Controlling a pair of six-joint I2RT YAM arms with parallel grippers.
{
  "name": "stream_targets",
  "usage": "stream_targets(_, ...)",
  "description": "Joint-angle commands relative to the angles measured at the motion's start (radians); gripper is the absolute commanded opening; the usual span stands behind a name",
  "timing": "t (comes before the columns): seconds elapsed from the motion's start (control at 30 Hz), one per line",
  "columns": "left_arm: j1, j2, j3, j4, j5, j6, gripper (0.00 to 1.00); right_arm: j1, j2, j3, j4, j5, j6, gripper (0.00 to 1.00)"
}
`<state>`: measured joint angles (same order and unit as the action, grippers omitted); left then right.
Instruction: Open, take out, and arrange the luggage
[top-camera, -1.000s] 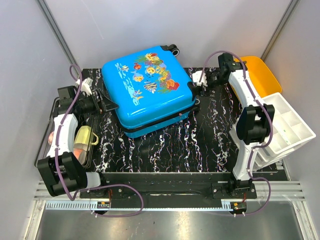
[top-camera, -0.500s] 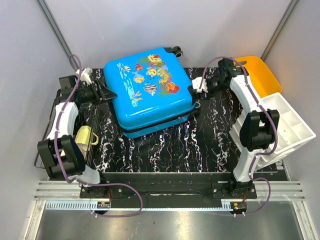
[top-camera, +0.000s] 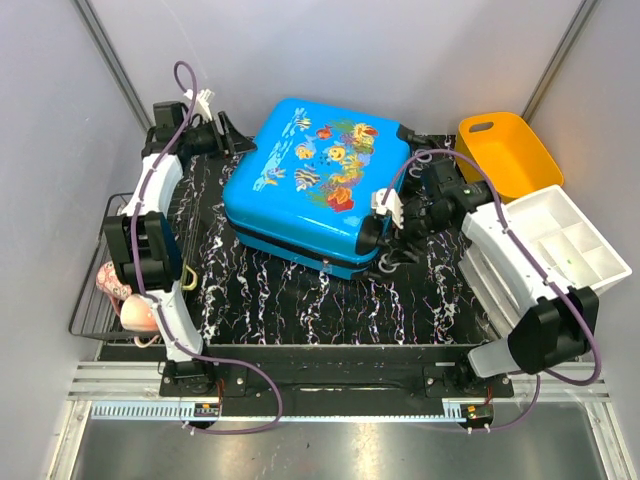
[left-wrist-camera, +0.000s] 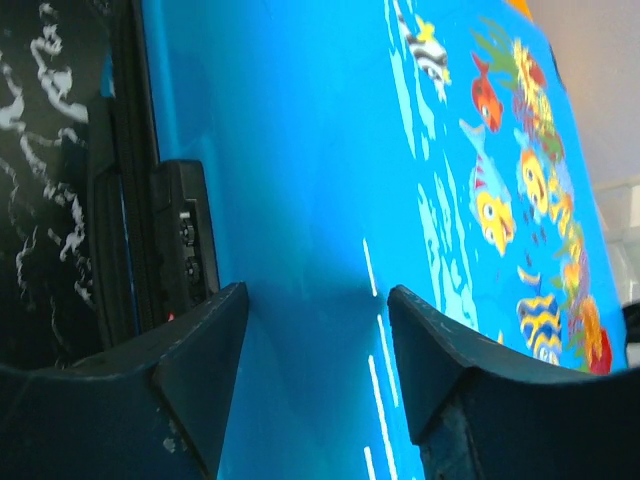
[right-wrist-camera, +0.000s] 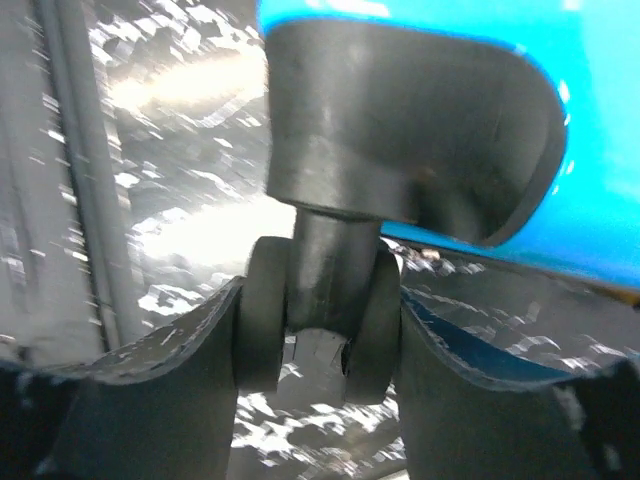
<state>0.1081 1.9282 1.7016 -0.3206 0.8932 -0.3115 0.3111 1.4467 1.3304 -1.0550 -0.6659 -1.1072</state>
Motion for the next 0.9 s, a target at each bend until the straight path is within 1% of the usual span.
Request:
stream_targets(0.0, -0.018, 0.037, 0.191, -0.075, -0.01, 0.058, 0.66, 0.066, -0.092, 0.038, 0.061, -0.169, 0.407, 0.76)
stream_targets(0.03, -0.01, 0.017, 0.21, -0.102, -0.013, 0.098, 0.71, 0.063, -0.085, 0.08, 0.061, -0.155, 0.45, 0.79)
stream_targets(0.07, 0.011, -0.006, 0.214, -0.139, -0.014, 0.107, 0.72, 0.062, -0.078, 0.105, 0.052, -0.144, 0.502, 0.82)
stream_targets(0.1, 0.024, -0.029, 0.202, -0.149, -0.01, 0.114, 0.74, 0.033, -0.075, 0.149, 0.046, -0.144, 0.521, 0.87)
stream_targets(0.13, 0.033, -0.056, 0.181, -0.156, -0.004, 0.117, 0.75, 0.008, -0.071, 0.168, 0.04, -0.171, 0.533, 0.89)
stream_targets(0.17, 0.057, -0.127, 0.117, -0.158, 0.001, 0.12, 0.75, -0.022, -0.069, 0.185, 0.032, -0.19, 0.553, 0.9)
stream_targets(0.2, 0.067, -0.161, 0.078, -0.158, 0.0, 0.124, 0.75, -0.056, -0.068, 0.211, 0.032, -0.207, 0.563, 0.91)
stream_targets(0.23, 0.076, -0.204, 0.038, -0.161, 0.0, 0.144, 0.75, -0.116, -0.056, 0.22, 0.038, -0.21, 0.581, 0.9)
stream_targets(0.27, 0.09, -0.272, -0.039, -0.16, -0.01, 0.155, 0.75, -0.142, -0.046, 0.227, 0.044, -0.199, 0.602, 0.89)
stream_targets(0.3, 0.094, -0.309, -0.08, -0.161, -0.013, 0.179, 0.75, -0.165, -0.026, 0.23, 0.052, -0.181, 0.606, 0.87)
stream_targets(0.33, 0.096, -0.339, -0.117, -0.163, -0.013, 0.192, 0.75, -0.199, -0.019, 0.225, 0.062, -0.125, 0.613, 0.79)
stream_targets(0.37, 0.097, -0.386, -0.175, -0.187, -0.011, 0.205, 0.75, -0.207, -0.009, 0.219, 0.093, -0.091, 0.618, 0.72)
stream_targets(0.43, 0.097, -0.417, -0.221, -0.213, -0.008, 0.226, 0.73, -0.207, 0.001, 0.184, 0.127, -0.005, 0.623, 0.58)
stream_targets(0.47, 0.099, -0.431, -0.259, -0.242, 0.001, 0.229, 0.7, -0.207, 0.001, 0.17, 0.162, 0.002, 0.621, 0.49)
stream_targets(0.5, 0.1, -0.458, -0.281, -0.253, 0.009, 0.232, 0.7, -0.208, 0.001, 0.133, 0.177, 0.005, 0.618, 0.45)
stream_targets(0.57, 0.1, -0.494, -0.357, -0.262, 0.027, 0.232, 0.69, -0.202, -0.002, 0.089, 0.226, 0.017, 0.606, 0.4)
stream_targets(0.63, 0.1, -0.546, -0.414, -0.247, 0.036, 0.204, 0.69, -0.19, 0.006, 0.012, 0.26, 0.034, 0.584, 0.39)
stream_targets(0.67, 0.099, -0.56, -0.486, -0.197, 0.053, 0.178, 0.69, -0.181, 0.01, -0.017, 0.312, 0.041, 0.58, 0.39)
stream_targets(0.73, 0.097, -0.586, -0.566, -0.149, 0.067, 0.118, 0.68, -0.136, 0.03, -0.083, 0.377, 0.057, 0.573, 0.39)
stream_targets(0.77, 0.099, -0.59, -0.579, -0.12, 0.058, 0.108, 0.69, -0.118, 0.04, -0.1, 0.445, 0.064, 0.575, 0.39)
stream_targets(0.8, 0.1, -0.591, -0.586, -0.114, 0.055, 0.097, 0.68, -0.078, 0.056, -0.12, 0.479, 0.074, 0.581, 0.4)
stream_targets(0.87, 0.102, -0.591, -0.588, -0.113, 0.043, 0.098, 0.69, -0.041, 0.079, -0.12, 0.55, 0.06, 0.604, 0.41)
